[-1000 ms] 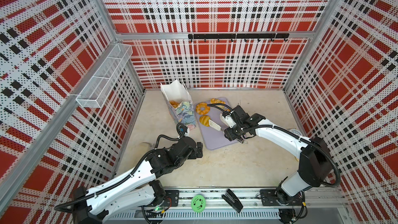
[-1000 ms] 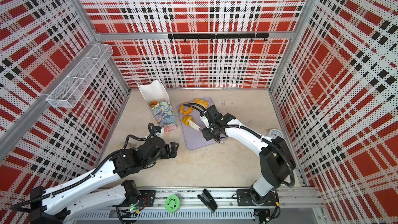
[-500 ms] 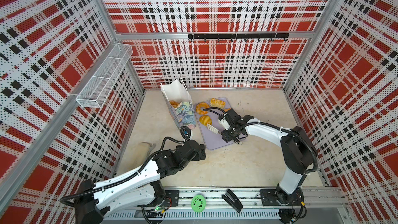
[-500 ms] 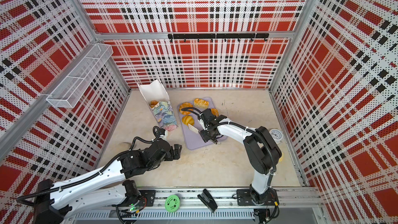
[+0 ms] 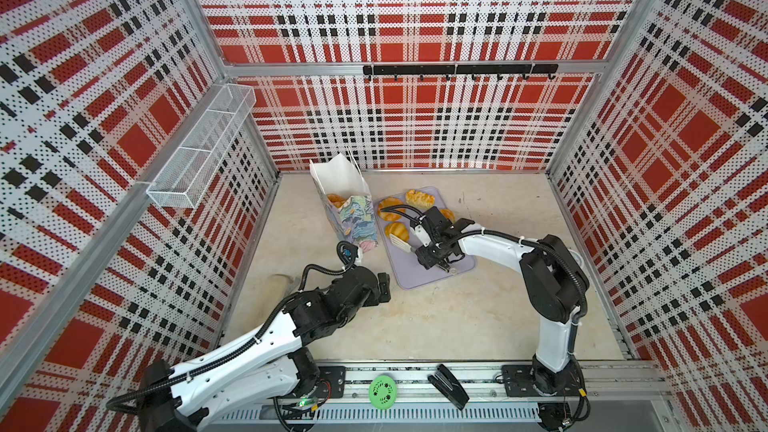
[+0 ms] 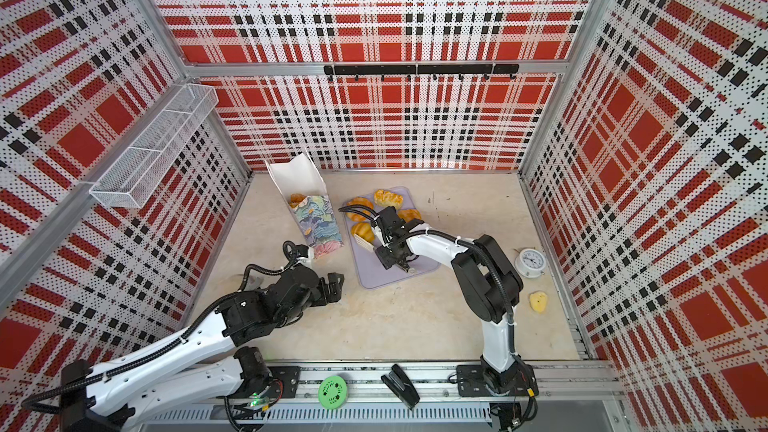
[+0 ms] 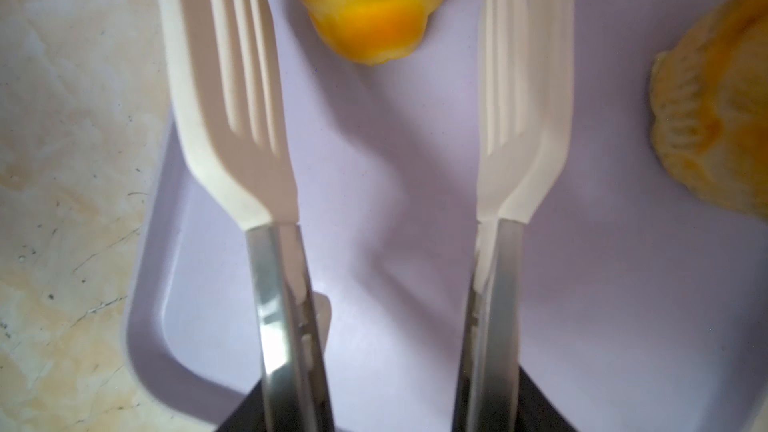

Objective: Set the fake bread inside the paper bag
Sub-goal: 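Lower the right gripper's tongs onto another yellow striped croissant, then close the tongs on the striped croissant and lift it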

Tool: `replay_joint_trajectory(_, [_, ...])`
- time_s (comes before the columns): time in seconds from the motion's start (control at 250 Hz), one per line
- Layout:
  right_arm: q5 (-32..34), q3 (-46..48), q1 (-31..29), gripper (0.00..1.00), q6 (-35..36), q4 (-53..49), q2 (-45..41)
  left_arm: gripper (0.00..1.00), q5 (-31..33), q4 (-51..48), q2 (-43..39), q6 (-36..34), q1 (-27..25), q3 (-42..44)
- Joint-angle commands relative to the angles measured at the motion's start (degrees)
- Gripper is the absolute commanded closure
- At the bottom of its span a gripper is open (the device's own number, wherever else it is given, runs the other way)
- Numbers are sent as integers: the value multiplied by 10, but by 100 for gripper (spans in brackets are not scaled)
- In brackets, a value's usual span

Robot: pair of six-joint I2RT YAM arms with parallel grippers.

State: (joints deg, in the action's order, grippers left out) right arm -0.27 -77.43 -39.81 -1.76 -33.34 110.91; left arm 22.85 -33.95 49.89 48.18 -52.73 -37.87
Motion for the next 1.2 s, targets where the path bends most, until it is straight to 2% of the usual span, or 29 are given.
replay_joint_trajectory(0.0, [1,-30,-3,42,21,28,15,1,1,-1,-2,-2,5,6])
replay_joint_trajectory(0.456, [8,-80,-9,43,65,-5,55,1,-4,2,5,-8,10,1])
replay_joint_trajectory(0.812, [38,-113,-13,52,98,-68,76,1,-4,1,13,-14,13,-12])
replay_joint_trajectory(1.197, [53,-73,-13,60,78,-86,30,0,-11,6,42,-27,12,-31])
